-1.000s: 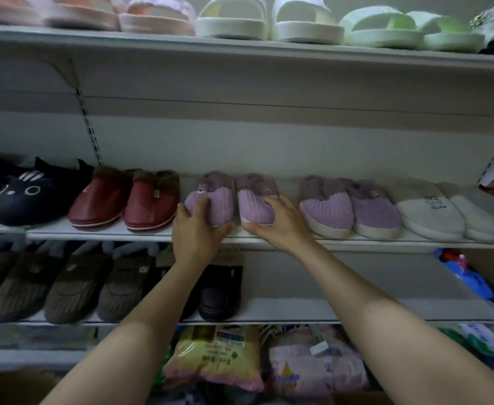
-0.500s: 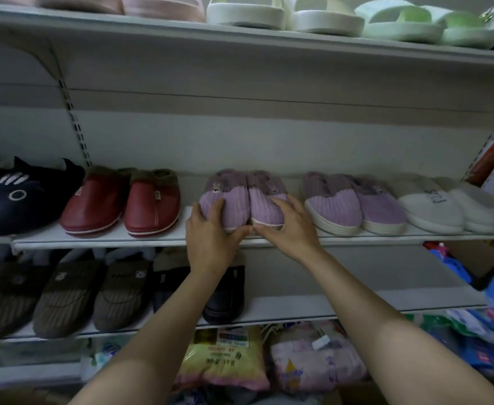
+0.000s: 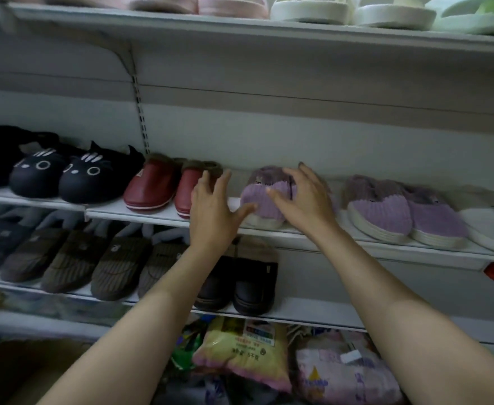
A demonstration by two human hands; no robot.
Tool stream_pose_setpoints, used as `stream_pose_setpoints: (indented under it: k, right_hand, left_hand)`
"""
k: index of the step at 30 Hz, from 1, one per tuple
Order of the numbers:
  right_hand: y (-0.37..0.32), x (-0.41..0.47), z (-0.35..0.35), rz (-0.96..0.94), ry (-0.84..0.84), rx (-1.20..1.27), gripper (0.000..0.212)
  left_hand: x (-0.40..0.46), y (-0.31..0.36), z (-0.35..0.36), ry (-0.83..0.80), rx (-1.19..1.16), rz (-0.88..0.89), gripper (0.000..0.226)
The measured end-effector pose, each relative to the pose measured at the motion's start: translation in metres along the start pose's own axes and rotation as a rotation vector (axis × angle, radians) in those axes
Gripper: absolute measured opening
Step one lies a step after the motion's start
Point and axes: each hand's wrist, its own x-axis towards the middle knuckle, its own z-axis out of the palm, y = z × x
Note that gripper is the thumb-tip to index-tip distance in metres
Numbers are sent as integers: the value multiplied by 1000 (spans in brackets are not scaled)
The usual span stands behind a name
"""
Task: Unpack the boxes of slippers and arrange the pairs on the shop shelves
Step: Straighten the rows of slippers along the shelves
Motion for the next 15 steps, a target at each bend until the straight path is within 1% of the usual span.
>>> stream_pose_setpoints:
  k: [2,5,7,9,12,15]
  right_hand:
    - [-27,0,15,-43,-35,23,61]
    - [-63,-2,43,-93,-135,41,69]
    - [-81,-3,63,-99,-192,64,74]
    - [-94,-3,81,-67,-228,65,81]
    - [-109,-5,102,5,-275,46,95]
    - [-119,-7,117,77,-277,29,103]
  left_hand:
    - [7,-21,-26,47,41,-37,84]
    - [19,-63,-62,75,102,-104,87]
    - [28,-89,-79,39,133,-137,91]
    - [35,-106,-89,-32,129,-175,94]
    - [39,-119,-96,-123,79,-172,96]
    - [43,-134,-98,-155,14,-159,97]
